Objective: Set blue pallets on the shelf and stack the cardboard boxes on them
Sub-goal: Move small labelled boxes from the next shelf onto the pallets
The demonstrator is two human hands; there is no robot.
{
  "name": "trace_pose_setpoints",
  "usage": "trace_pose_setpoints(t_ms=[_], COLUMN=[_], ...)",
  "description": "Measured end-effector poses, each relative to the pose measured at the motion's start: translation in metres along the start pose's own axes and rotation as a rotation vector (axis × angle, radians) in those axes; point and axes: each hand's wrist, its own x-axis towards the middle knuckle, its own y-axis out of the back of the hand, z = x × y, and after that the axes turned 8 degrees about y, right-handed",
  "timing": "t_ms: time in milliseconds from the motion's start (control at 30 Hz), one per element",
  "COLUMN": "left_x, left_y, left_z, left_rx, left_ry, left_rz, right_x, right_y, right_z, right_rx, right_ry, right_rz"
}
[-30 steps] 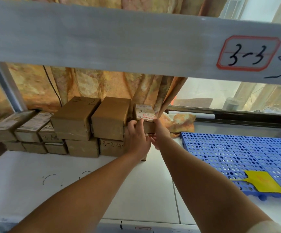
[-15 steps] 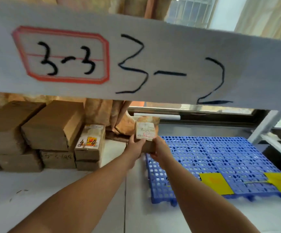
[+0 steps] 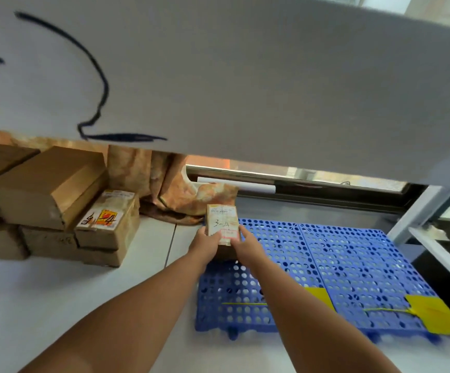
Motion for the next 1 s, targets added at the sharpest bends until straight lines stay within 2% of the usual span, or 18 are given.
trace_pose_setpoints(t_ms=[133, 300, 400, 467, 533, 600, 700, 767, 867, 933, 1000], left_x=[-0.001, 0.002, 0.0, -0.001, -0.006, -0.013, -0.025, -0.028, -0.025, -0.022, -0.021], left_y=[0.0, 0.005, 0.005, 0.005, 0.008, 0.02, 0.049, 0.075, 0.122, 0.152, 0.176], left_z=[0.001, 0.005, 0.009, 0.012, 0.016, 0.023, 0.03, 0.029, 0.019, 0.009, -0.002], left_rx=[0.079, 0.146, 0.189, 0.183, 0.136, 0.12, 0.174, 0.308, 0.561, 0.664, 0.755], left_ry=[-0.005, 0.009, -0.001, 0.014, 0.025, -0.089, -0.435, -0.591, -0.668, -0.627, -0.504], left_rz=[0.066, 0.036, 0.079, 0.131, 0.205, 0.36, 0.597, 0.682, 0.766, 0.763, 0.746], right_x=[0.002, 0.008, 0.009, 0.009, 0.008, 0.004, -0.004, -0.005, -0.009, -0.015, -0.018], right_y=[-0.003, -0.01, -0.011, -0.012, -0.015, -0.019, -0.034, -0.054, -0.093, -0.118, -0.143], right_z=[0.002, 0.007, 0.008, 0.006, 0.0, -0.015, -0.046, -0.066, -0.092, -0.11, -0.121], right_rx=[-0.08, -0.167, -0.141, -0.124, -0.17, -0.238, -0.286, -0.241, -0.152, -0.119, -0.077], right_ry=[0.064, 0.022, -0.005, -0.036, -0.029, 0.09, 0.313, 0.385, 0.388, 0.356, 0.32], right_rz=[-0.031, -0.037, -0.022, 0.004, 0.106, 0.229, 0.284, 0.255, 0.142, 0.057, -0.005])
